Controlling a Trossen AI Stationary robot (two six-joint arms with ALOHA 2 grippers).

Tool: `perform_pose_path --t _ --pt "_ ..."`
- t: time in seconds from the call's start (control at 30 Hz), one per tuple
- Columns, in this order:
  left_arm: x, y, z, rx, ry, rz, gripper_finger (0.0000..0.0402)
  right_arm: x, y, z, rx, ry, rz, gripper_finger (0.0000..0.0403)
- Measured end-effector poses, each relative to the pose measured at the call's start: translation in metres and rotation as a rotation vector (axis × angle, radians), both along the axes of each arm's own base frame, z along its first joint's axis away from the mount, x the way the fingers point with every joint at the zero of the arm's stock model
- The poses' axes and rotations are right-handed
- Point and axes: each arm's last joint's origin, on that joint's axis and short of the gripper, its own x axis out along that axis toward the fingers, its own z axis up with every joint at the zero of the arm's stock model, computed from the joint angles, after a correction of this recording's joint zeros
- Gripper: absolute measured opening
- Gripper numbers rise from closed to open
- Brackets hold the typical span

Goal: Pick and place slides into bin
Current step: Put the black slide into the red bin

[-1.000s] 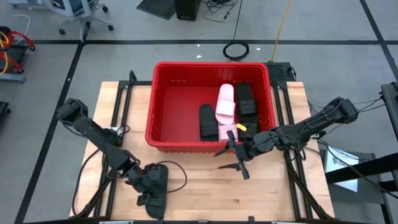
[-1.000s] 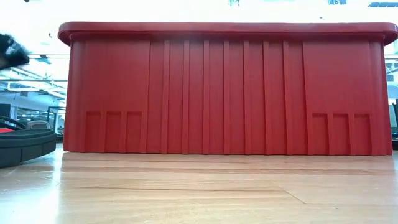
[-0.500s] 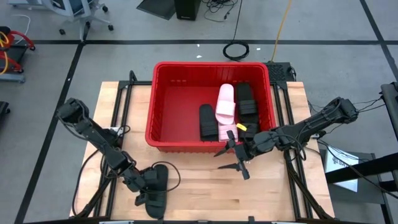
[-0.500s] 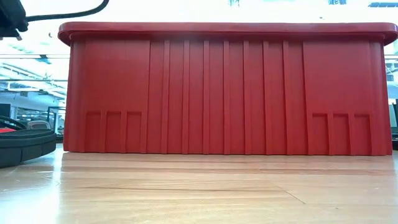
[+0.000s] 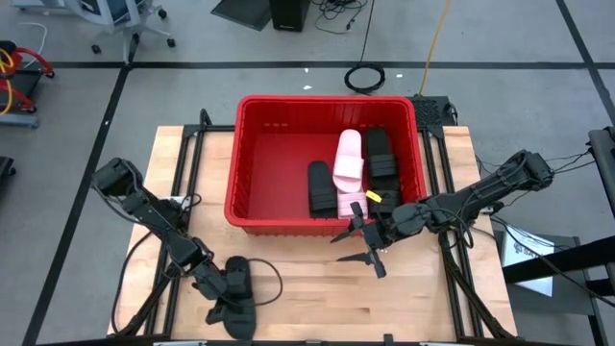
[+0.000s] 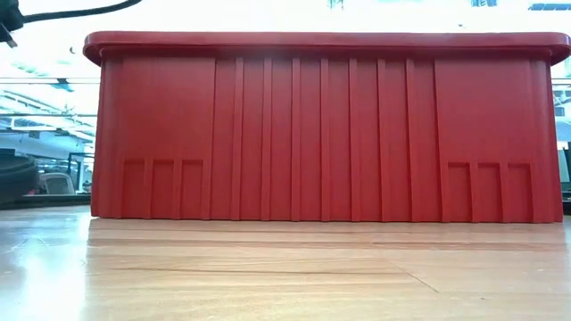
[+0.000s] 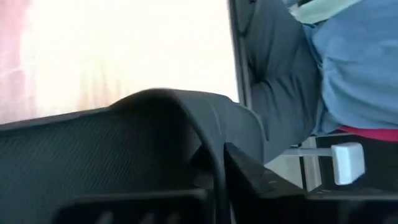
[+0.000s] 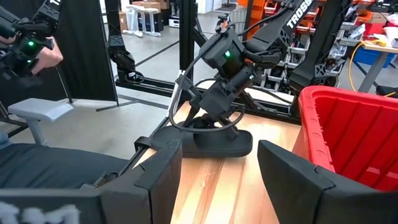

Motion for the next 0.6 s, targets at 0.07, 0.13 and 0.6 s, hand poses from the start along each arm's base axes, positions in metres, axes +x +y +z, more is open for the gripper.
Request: perform_pose_path --t 0.07,0.13,0.6 --pt "0.000 -0.001 0.001 -0.006 -0.014 -0.008 0.0010 0.000 0.000 0.000 0.000 0.000 0.000 0.0201" --pt "0.001 -0.001 0.001 -0.005 -0.024 -0.015 0.0014 0.000 0.000 0.000 0.000 0.000 0.000 0.0201" --pt "0.009 -0.008 0.018 -0.111 -0.239 -0.151 0.0004 0.000 0.000 0.000 0.000 0.000 0.000 0.0201"
